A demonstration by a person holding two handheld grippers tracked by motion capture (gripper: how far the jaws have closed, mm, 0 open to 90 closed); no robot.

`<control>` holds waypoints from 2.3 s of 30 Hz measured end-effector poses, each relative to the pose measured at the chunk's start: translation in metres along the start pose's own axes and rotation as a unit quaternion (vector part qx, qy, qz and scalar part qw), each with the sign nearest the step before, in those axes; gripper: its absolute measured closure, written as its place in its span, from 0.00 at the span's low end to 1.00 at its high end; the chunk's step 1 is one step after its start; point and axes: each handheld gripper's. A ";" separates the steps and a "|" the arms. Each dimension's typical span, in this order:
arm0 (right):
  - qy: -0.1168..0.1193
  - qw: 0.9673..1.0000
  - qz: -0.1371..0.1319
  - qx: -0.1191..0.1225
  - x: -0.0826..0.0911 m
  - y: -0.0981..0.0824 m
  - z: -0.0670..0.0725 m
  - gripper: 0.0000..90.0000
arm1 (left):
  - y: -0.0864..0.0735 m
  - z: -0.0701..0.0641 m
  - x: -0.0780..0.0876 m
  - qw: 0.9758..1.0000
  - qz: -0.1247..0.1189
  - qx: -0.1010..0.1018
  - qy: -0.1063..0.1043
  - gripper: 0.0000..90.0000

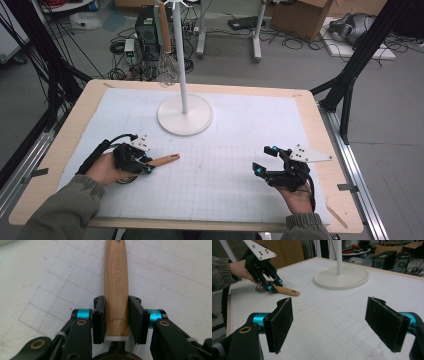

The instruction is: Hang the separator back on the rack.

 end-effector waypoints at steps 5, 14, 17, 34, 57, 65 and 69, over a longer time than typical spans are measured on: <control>0.004 1.000 0.007 0.001 -0.004 -0.001 0.001 0.23 | 0.000 -0.001 0.001 1.000 -0.001 -0.005 0.001 0.76; 0.006 1.000 0.006 0.006 -0.007 -0.001 0.003 0.23 | 0.002 -0.003 0.007 1.000 -0.011 -0.010 0.000 0.78; 0.006 1.000 0.007 0.003 -0.006 0.000 0.003 0.23 | 0.002 -0.003 0.009 1.000 -0.014 -0.013 -0.001 0.78; 0.015 1.000 0.011 0.004 -0.012 0.000 0.006 0.23 | 0.008 -0.005 0.022 0.999 -0.046 -0.011 -0.015 0.78; 0.103 0.986 0.129 -0.023 -0.138 -0.018 0.056 0.32 | 0.016 -0.020 0.018 0.996 -0.072 -0.030 -0.046 0.78; 0.131 0.980 0.137 -0.052 -0.167 -0.023 0.067 0.45 | 0.021 -0.027 0.015 0.994 -0.078 -0.042 -0.062 0.78; 0.154 0.977 0.135 -0.066 -0.177 -0.023 0.073 0.55 | 0.024 -0.033 0.014 0.993 -0.085 -0.045 -0.070 0.78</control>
Point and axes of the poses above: each handheld gripper's, and its own axes: x roughly backward along the jaws, y roughly out of its top, z roughly to its left, and after that the axes turned 9 degrees about -z, right-handed
